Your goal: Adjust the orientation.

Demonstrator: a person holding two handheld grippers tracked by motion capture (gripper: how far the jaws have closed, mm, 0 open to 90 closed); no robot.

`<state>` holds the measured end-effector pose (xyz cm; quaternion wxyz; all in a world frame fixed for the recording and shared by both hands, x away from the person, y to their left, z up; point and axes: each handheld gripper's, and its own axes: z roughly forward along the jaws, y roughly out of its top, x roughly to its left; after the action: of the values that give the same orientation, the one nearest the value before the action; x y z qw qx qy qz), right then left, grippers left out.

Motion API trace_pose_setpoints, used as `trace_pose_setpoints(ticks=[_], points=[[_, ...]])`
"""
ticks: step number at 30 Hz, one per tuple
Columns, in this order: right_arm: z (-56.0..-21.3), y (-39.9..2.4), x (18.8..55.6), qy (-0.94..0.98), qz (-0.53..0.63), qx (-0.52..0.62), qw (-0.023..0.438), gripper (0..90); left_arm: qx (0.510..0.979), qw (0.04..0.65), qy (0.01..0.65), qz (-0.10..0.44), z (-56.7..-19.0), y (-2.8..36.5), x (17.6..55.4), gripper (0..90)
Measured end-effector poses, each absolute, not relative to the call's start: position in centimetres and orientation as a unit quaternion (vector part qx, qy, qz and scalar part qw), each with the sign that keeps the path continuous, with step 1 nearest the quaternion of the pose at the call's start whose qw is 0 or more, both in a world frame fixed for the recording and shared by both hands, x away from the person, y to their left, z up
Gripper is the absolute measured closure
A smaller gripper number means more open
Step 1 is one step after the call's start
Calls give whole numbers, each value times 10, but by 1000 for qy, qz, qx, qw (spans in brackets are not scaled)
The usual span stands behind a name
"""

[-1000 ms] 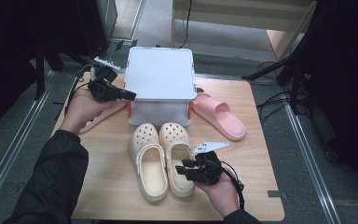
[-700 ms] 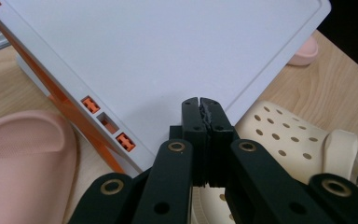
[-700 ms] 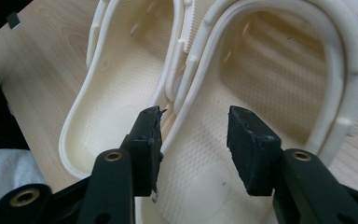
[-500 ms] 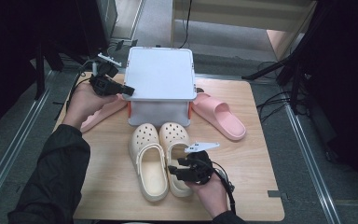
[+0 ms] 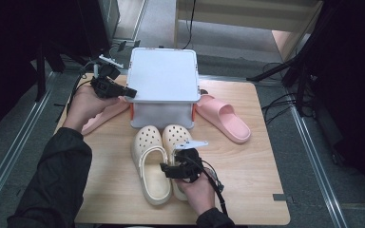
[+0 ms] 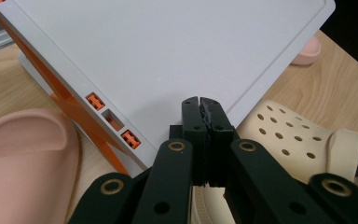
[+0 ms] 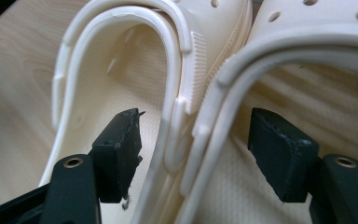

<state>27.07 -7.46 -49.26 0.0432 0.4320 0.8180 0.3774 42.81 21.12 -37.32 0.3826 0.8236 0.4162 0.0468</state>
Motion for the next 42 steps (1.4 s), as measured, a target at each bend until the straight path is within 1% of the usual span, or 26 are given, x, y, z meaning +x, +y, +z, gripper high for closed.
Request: trace_pose_setpoints(ticks=[1, 2, 3, 5, 6, 7, 8, 9, 10, 11, 12, 13, 14, 15, 16, 17, 18, 21, 25, 27, 30, 33, 36, 42], points=[[-496, -69, 273, 818, 375, 435, 45, 370, 824, 383, 416, 47, -373, 212, 428, 894], [-496, -69, 273, 818, 375, 435, 45, 370, 824, 383, 416, 47, -373, 212, 428, 894], [-498, -66, 275, 818, 374, 436, 41, 394, 823, 384, 416, 46, -373, 212, 428, 894], [-500, -61, 277, 818, 367, 440, 50, 414, 823, 384, 415, 46, -373, 212, 428, 894], [-500, -59, 278, 819, 365, 439, 61, 436, 823, 384, 415, 46, -373, 212, 428, 894], [-500, -57, 280, 819, 360, 441, 72, 482, 823, 385, 415, 46, -374, 212, 428, 894], [-500, -57, 280, 819, 360, 441, 72, 482, 823, 385, 415, 46, -374, 212, 428, 894], [-502, -56, 282, 819, 357, 444, 72, 514, 821, 389, 416, 43, -374, 213, 428, 894], [-502, -56, 282, 819, 357, 444, 72, 514, 821, 389, 416, 43, -374, 213, 428, 894], [-502, -56, 283, 816, 358, 448, 72, 548, 820, 390, 416, 43, -375, 213, 428, 894], [-502, -56, 283, 816, 358, 448, 72, 548, 820, 390, 416, 43, -375, 213, 428, 894], [-500, -58, 282, 815, 357, 451, 74, 608, 820, 389, 417, 43, -375, 213, 428, 895], [-500, -58, 282, 815, 357, 451, 74, 608, 821, 389, 417, 45, -375, 213, 428, 895], [-497, -60, 282, 813, 351, 457, 84, 650, 821, 389, 416, 46, -374, 212, 427, 895], [-497, -60, 282, 813, 351, 457, 84, 650, 821, 389, 416, 46, -374, 212, 427, 895], [-495, -66, 284, 814, 350, 456, 83, 670, 822, 387, 415, 49, -374, 212, 427, 895], [-495, -66, 284, 814, 350, 456, 83, 670, 822, 387, 415, 49, -374, 212, 427, 895], [-488, -75, 286, 814, 358, 454, 60, 674, 822, 387, 416, 48, -374, 212, 427, 895], [-477, -77, 286, 812, 367, 450, 53, 676, 821, 387, 416, 48, -374, 212, 427, 895], [-465, -76, 288, 818, 369, 437, 64, 676, 822, 386, 416, 49, -374, 212, 427, 895], [-458, -76, 291, 817, 372, 435, 69, 676, 822, 385, 416, 50, -374, 212, 427, 895], [-450, -73, 304, 817, 375, 431, 79, 675, 820, 387, 418, 50, -374, 211, 426, 895], [-447, -71, 313, 818, 374, 430, 85, 675, 821, 387, 418, 50, -374, 211, 427, 896], [-450, -66, 345, 811, 370, 442, 99, 675, 821, 386, 418, 49, -374, 211, 426, 896]])
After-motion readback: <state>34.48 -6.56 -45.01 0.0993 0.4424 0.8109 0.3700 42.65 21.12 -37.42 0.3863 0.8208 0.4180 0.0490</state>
